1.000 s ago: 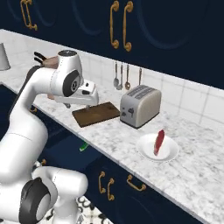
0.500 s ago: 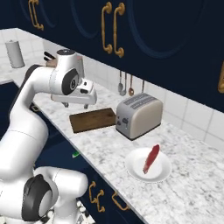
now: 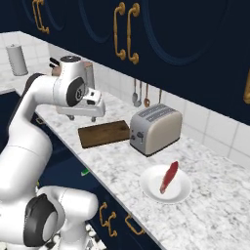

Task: Pick up the knife from the drawer and place it on the cutting board. Then place the meat from the plate to the cutting board.

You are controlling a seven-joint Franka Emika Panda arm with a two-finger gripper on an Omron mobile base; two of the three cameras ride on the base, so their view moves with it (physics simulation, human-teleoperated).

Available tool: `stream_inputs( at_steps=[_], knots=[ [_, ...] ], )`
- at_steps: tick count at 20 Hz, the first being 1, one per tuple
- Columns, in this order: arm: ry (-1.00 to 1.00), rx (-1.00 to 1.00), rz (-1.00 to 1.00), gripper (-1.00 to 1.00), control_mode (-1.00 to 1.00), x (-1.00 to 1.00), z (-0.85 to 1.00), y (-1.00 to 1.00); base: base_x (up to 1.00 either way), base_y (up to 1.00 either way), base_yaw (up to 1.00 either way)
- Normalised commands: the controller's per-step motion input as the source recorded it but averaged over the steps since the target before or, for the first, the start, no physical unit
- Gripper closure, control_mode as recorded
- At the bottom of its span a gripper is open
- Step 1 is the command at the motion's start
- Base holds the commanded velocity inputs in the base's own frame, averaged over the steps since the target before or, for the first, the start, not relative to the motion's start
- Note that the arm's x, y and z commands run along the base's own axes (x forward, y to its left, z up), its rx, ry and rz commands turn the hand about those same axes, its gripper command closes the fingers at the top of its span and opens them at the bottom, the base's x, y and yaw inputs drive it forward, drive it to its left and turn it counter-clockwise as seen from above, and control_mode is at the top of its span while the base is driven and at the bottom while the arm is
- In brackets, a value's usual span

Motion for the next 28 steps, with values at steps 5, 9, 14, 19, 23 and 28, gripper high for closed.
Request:
stream_inputs(
  at_steps=[5, 9, 14, 19, 23, 28],
  knots=[
    [0.09, 0.01, -0.05, -1.0, -1.0, 0.0, -1.0, 1.0, 0.0, 0.0, 0.0],
    [0.0, 0.01, -0.26, -1.0, -1.0, 0.0, -1.0, 1.0, 0.0, 0.0, 0.0],
    [0.1, 0.06, -0.38, -1.0, -1.0, 0.35, -0.97, 0.96, 0.0, 0.0, 0.0],
    [0.1, 0.0, -0.27, -1.0, -1.0, 0.4, -0.95, 0.68, 0.0, 0.0, 0.0],
    [0.08, 0.02, -0.09, -1.0, -1.0, 0.4, -0.87, 0.13, 0.0, 0.0, 0.0],
    [0.0, 0.11, -0.05, -1.0, -1.0, 0.2, -0.42, 0.0, 0.0, 0.0, 0.0]
  ],
)
